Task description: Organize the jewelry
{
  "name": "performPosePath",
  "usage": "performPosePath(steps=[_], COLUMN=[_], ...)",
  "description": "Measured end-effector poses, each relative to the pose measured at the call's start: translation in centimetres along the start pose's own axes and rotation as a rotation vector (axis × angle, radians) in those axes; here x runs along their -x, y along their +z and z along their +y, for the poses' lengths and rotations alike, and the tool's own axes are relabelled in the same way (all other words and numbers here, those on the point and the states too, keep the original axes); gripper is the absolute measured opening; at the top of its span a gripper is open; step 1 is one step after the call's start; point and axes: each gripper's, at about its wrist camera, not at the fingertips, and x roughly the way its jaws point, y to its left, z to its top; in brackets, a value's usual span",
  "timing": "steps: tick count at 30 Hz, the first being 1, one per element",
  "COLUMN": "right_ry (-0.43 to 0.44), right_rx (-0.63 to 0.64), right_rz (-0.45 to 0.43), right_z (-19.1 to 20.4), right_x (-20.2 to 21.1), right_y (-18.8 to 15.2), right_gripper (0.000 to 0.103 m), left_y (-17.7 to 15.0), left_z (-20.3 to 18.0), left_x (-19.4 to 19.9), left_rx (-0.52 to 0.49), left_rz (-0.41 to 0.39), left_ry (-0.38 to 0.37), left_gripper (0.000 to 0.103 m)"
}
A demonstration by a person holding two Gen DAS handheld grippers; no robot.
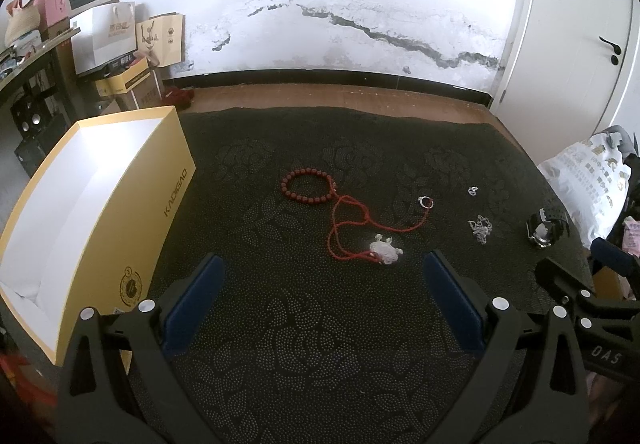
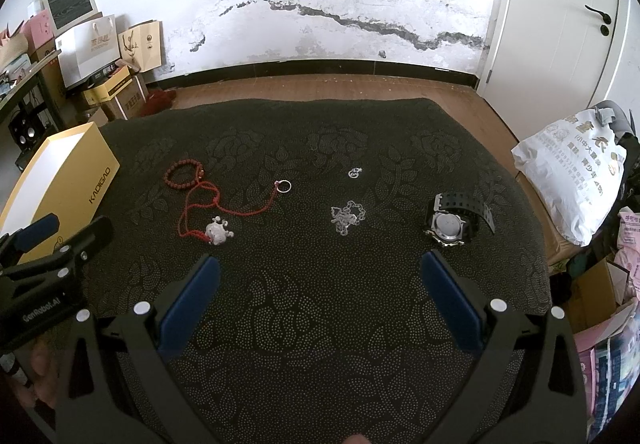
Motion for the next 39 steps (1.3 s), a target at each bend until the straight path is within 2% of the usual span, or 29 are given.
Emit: performPosePath(steps=[39], right_ry=[0.000], right_rx=[-0.001], right_rz=[0.000], right_z=[-0.07], right_x=[-0.01], right_y=[-0.03], right_gripper=[0.097], left_y=[0.20], left_z=[-0.19], left_x=[-0.68], left_rx=[-0.005], left_rz=[0.001], left_ry=[0.005], left_gripper=[0.097])
